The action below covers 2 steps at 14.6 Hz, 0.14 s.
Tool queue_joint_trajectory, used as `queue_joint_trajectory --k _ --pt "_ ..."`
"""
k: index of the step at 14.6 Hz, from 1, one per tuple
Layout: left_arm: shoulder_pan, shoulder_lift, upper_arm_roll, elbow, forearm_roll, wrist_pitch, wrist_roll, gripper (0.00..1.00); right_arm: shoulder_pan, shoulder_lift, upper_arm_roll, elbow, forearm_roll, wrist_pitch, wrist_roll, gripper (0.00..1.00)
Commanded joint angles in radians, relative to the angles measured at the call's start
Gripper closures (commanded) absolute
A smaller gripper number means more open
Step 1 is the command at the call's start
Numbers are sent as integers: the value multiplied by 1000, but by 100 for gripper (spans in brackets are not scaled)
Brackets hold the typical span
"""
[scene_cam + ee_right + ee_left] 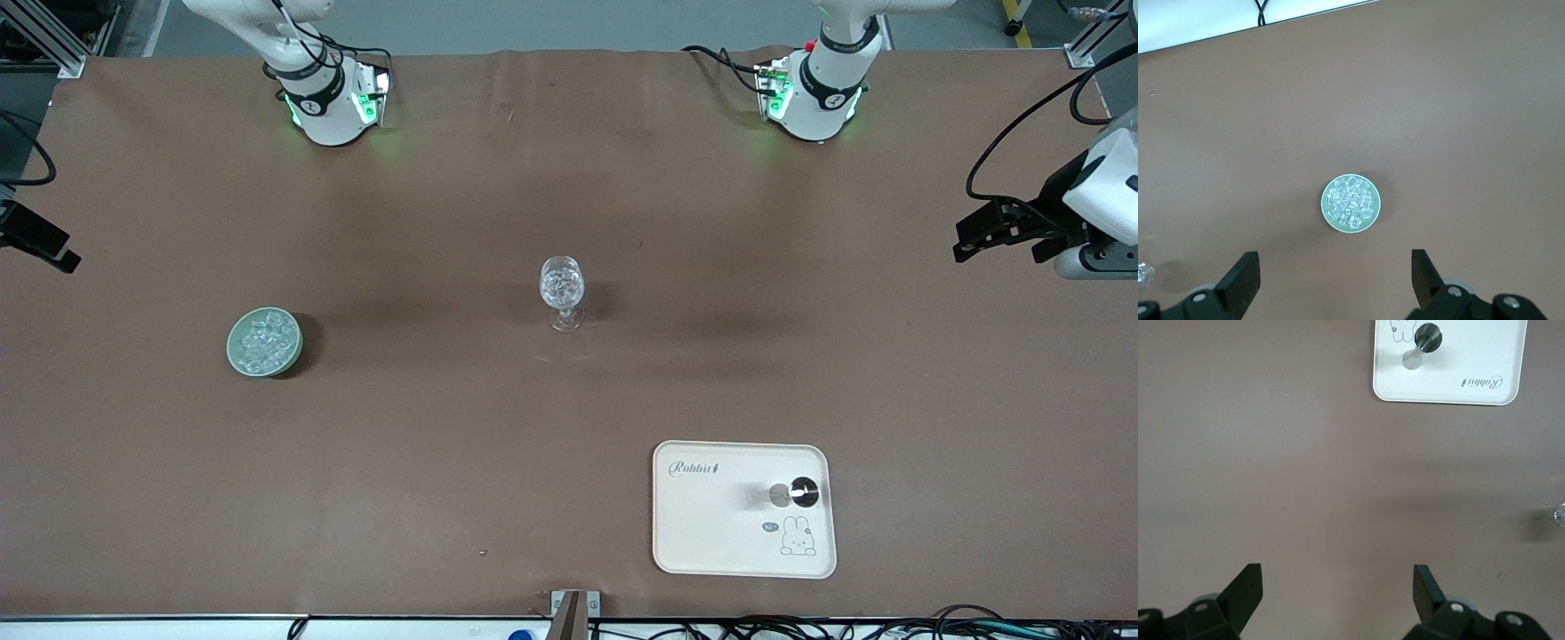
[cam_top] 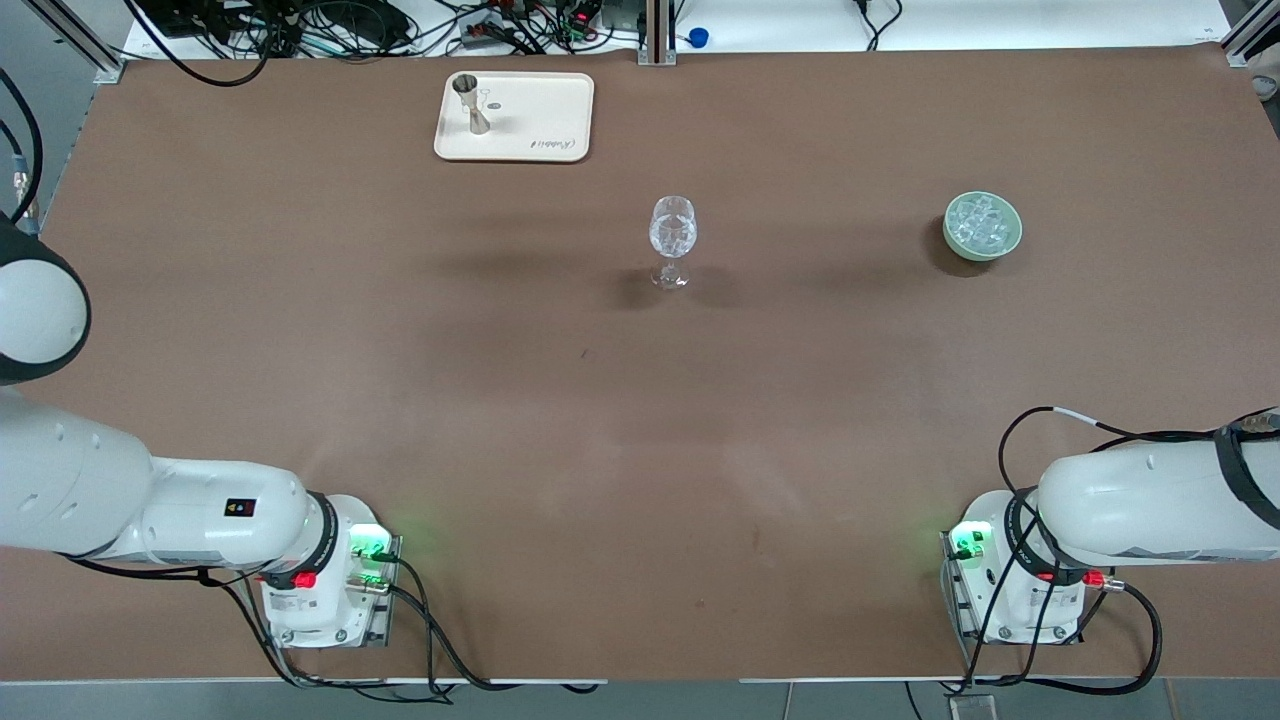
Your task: Pour wine and add ice with both arms
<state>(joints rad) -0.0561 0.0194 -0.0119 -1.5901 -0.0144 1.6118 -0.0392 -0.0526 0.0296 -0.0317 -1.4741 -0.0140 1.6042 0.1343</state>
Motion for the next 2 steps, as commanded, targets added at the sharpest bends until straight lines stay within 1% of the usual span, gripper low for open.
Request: queue_joint_trajectory --k 1,2 --pt "-4 -7 -6 15 22 -24 -13 1 3 -14 -2 -5 19 -9 -2 0" --pt "-4 -7 -6 15 22 -24 -11 1 3 -14 -2 -5 19 -9 -2 0"
